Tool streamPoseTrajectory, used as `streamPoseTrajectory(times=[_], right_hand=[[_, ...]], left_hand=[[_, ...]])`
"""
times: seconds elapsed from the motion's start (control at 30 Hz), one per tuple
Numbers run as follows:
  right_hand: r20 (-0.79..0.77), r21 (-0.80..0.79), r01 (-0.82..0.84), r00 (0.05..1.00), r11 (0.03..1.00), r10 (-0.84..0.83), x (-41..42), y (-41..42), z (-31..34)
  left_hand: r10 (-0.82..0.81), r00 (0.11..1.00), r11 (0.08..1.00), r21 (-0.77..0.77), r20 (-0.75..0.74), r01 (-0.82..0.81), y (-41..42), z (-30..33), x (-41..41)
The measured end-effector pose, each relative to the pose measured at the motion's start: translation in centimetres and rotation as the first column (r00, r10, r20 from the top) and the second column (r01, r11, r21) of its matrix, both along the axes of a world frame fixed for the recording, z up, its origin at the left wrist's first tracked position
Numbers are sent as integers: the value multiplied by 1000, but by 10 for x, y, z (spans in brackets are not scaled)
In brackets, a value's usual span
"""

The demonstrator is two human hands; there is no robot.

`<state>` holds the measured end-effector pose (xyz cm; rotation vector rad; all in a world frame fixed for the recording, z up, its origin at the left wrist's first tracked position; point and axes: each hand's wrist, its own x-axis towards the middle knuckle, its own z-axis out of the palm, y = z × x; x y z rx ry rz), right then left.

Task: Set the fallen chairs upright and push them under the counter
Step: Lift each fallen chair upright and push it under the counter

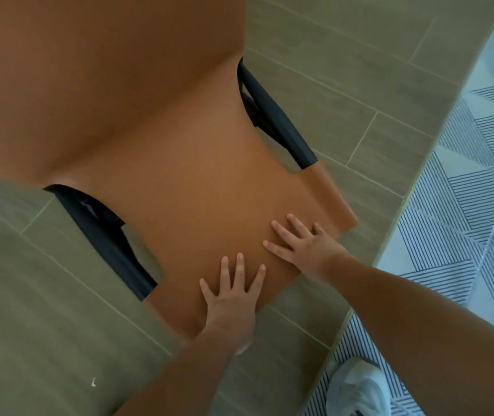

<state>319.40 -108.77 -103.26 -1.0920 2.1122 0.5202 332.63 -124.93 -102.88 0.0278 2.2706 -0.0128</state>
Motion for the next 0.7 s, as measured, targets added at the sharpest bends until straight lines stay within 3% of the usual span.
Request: streamPoseTrajectory(times=[0.33,0.7], right_hand=[[81,-62,2,997,998,3,-21,-18,140],[23,-135,-64,997,989,67,-73,-64,317]], left_hand=[[13,998,999,31,67,-15,-30,139,-20],[62,991,990,120,117,-76,-85,317,-80]])
